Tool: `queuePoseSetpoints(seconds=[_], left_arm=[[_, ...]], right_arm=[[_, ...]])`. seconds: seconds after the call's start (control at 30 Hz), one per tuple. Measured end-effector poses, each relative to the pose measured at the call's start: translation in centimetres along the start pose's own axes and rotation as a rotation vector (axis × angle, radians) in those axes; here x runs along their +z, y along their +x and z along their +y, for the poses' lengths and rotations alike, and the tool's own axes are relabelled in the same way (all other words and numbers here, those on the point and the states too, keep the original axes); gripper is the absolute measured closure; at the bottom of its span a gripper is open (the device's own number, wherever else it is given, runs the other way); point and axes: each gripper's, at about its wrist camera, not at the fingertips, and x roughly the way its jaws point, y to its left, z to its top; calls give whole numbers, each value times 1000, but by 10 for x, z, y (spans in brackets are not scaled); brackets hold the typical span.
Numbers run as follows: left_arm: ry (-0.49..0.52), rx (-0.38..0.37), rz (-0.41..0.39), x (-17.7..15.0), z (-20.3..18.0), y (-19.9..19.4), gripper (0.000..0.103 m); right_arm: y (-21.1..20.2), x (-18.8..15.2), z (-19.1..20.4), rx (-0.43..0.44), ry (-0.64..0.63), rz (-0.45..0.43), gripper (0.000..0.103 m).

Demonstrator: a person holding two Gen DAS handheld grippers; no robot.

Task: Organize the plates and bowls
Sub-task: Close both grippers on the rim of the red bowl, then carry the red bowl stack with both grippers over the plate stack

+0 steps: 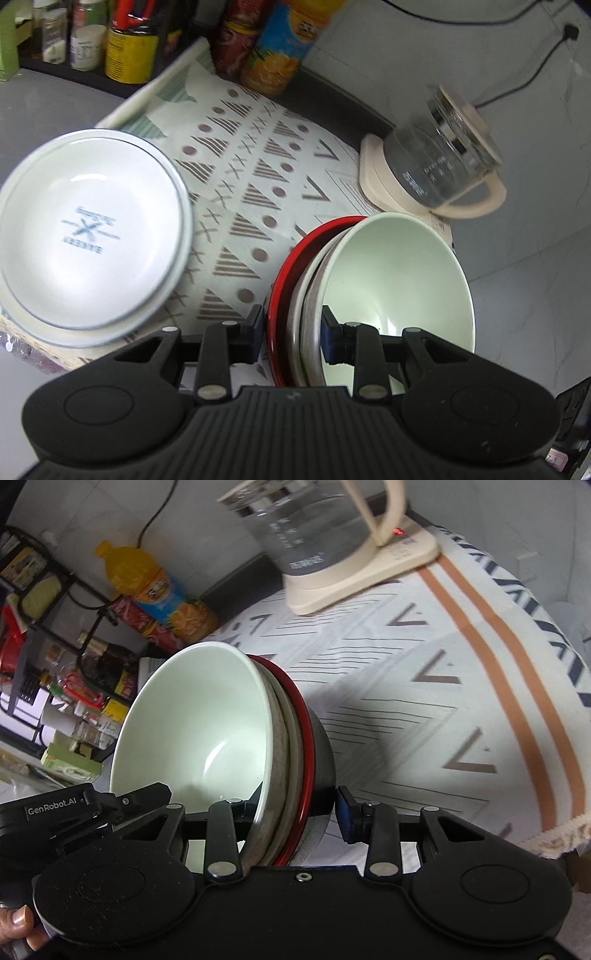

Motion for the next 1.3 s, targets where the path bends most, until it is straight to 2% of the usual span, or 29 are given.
queuePoseSetpoints(seconds=[0.57,1.03,1.3], left_arm=[[-50,-3,-35,47,92,-37,74],[-59,19,6,84,157,-47,74],[-68,30,45,97,183,-40,74]], right_arm=[[37,-5,103,12,-88,-18,67],[74,-22,171,-4,-94,12,67],[96,-32,191,-21,-76,48,67]])
